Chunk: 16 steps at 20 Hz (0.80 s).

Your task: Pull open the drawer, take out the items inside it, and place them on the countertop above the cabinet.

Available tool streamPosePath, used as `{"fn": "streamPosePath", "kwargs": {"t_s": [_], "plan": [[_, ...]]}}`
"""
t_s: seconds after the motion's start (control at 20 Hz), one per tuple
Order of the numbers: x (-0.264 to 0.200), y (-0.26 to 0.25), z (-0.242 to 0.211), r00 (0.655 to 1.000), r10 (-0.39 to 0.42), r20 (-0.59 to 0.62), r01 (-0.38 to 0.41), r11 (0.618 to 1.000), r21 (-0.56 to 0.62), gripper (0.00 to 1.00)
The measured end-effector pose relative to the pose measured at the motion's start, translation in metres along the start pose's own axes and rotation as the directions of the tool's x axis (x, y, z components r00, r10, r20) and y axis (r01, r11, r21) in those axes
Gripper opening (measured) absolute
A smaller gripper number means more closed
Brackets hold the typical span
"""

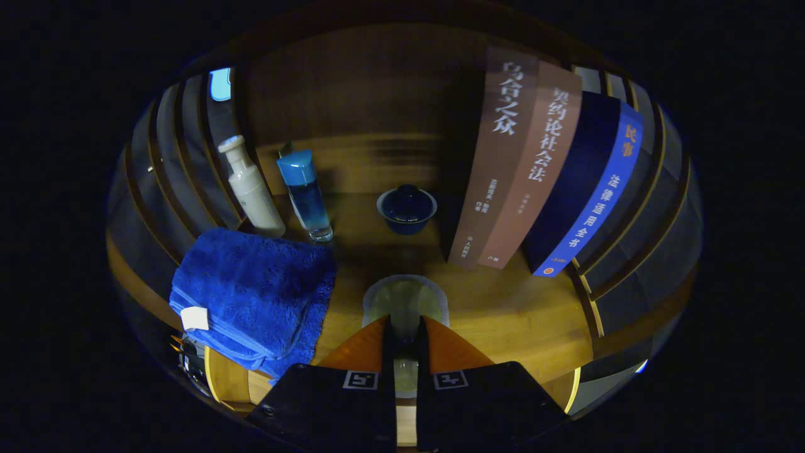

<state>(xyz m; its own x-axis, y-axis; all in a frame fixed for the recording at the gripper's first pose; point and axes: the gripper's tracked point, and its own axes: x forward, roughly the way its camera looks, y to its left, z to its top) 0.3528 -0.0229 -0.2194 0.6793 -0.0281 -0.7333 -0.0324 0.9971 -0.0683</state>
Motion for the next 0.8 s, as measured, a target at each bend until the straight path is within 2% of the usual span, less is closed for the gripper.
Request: {"fn": "streamPosePath", "kwargs": {"t_s": [0.15, 0.35, 0.6, 0.8], "plan": [[0.008, 0.003, 0.008, 1.0, -0.017, -0.013, 0.017, 1.0, -0.002, 0.17], [0.013, 0.013, 0.005, 1.0, -0.002, -0.027, 0.002, 1.0, 0.007, 0.26], [0.001, 0.015, 0.014, 0.999, -0.017, 0.028, 0.017, 1.0, -0.001, 0.98], [-0.022, 0.013, 0.026, 0.993, -0.036, 0.11, 0.035, 0.999, 0.018, 0.99]]}}
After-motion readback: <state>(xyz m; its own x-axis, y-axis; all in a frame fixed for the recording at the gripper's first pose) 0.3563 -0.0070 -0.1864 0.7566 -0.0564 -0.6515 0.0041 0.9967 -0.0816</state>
